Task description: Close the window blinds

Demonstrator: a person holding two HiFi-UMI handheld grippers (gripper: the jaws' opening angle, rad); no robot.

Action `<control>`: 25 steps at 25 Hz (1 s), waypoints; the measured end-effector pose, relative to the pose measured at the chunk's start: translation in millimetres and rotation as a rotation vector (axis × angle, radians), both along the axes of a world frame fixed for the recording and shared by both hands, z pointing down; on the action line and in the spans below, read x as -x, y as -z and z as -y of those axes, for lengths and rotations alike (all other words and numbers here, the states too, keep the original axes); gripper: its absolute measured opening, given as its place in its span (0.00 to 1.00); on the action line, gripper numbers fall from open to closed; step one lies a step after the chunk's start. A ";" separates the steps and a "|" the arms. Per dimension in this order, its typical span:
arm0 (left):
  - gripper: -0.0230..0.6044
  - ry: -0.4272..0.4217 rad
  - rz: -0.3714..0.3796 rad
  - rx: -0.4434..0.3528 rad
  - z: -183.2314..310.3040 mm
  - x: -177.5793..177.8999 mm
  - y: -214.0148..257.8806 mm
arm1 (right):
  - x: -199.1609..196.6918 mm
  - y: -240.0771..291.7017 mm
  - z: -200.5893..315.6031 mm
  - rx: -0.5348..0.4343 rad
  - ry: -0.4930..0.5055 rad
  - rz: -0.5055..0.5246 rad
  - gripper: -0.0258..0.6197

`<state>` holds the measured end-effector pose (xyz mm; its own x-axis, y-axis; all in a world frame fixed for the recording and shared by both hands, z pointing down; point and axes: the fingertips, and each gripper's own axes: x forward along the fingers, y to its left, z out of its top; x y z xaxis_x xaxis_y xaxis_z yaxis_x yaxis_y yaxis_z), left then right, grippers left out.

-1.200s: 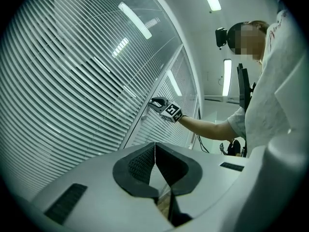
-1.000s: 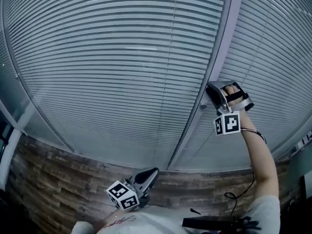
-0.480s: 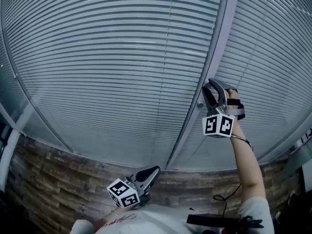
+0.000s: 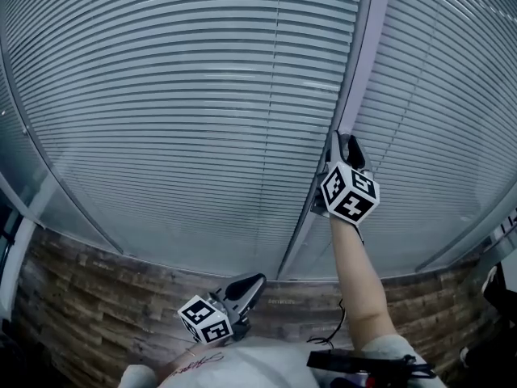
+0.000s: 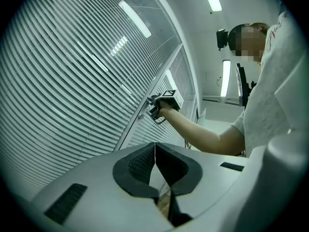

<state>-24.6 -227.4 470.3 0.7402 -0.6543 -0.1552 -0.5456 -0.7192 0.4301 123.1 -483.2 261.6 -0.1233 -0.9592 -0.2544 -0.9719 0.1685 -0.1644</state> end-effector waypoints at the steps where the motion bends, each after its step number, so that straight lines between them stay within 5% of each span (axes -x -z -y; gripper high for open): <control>1: 0.07 0.007 0.000 0.003 -0.2 1.8 -0.1 | -1.9 -1.7 2.5 0.004 -0.016 0.000 0.30; 6: 0.07 0.036 -0.003 0.013 -0.4 9.5 0.2 | -9.8 0.2 3.4 -0.020 -0.035 -0.094 0.24; 19: 0.07 0.011 0.012 -0.005 -4.7 5.0 -0.4 | 5.1 2.6 -1.7 -0.163 -0.109 -1.079 0.24; 25: 0.07 -0.005 0.018 -0.021 -5.7 2.8 -2.9 | 8.1 -5.1 0.5 -0.221 -0.117 -1.365 0.24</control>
